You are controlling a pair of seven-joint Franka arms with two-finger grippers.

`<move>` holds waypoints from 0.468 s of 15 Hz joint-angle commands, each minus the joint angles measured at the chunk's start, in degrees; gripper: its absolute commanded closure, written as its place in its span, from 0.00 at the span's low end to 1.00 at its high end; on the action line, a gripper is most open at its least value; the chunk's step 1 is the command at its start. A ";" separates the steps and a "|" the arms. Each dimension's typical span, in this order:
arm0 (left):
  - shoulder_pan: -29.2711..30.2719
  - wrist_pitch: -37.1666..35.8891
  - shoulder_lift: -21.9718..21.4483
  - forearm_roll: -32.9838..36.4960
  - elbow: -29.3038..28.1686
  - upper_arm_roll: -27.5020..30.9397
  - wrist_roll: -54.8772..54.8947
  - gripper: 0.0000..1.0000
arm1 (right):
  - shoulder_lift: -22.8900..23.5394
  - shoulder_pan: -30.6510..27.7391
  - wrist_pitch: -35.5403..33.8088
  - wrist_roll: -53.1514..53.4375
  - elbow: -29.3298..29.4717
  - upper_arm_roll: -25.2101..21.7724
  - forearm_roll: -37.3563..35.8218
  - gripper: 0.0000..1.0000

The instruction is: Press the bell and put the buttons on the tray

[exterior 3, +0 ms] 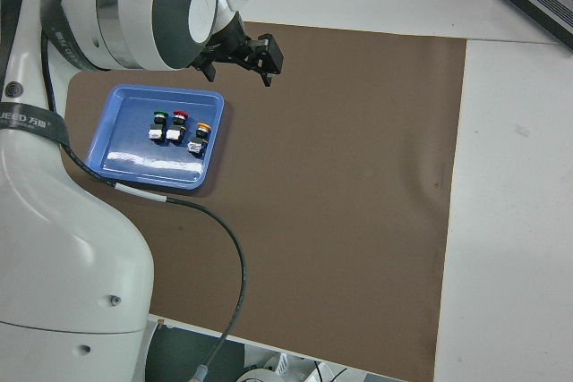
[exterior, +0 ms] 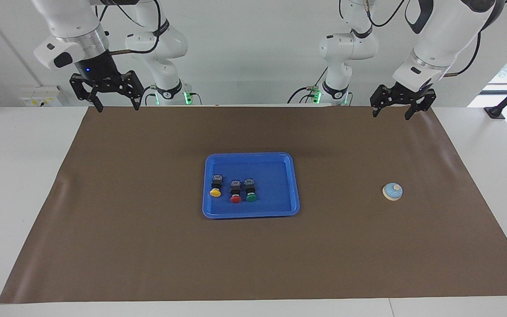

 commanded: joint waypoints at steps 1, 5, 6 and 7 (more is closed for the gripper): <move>-0.53 -0.98 -0.02 1.35 0.82 0.27 -0.49 0.00 | -4.00 -2.25 0.04 -0.83 -4.88 0.98 0.24 0.00; -0.53 -1.06 -0.02 1.35 0.82 0.27 -0.49 0.00 | -4.53 -4.00 -0.48 -2.05 -6.03 0.98 0.33 0.00; -0.53 -1.06 -0.02 1.35 0.82 0.27 -0.49 0.00 | -4.53 -4.62 -0.48 -2.06 -6.03 1.06 0.33 0.00; -0.53 -1.06 -0.02 1.35 0.82 0.27 -0.49 0.00 | -4.62 -4.71 -0.48 -2.06 -5.94 1.06 0.33 0.00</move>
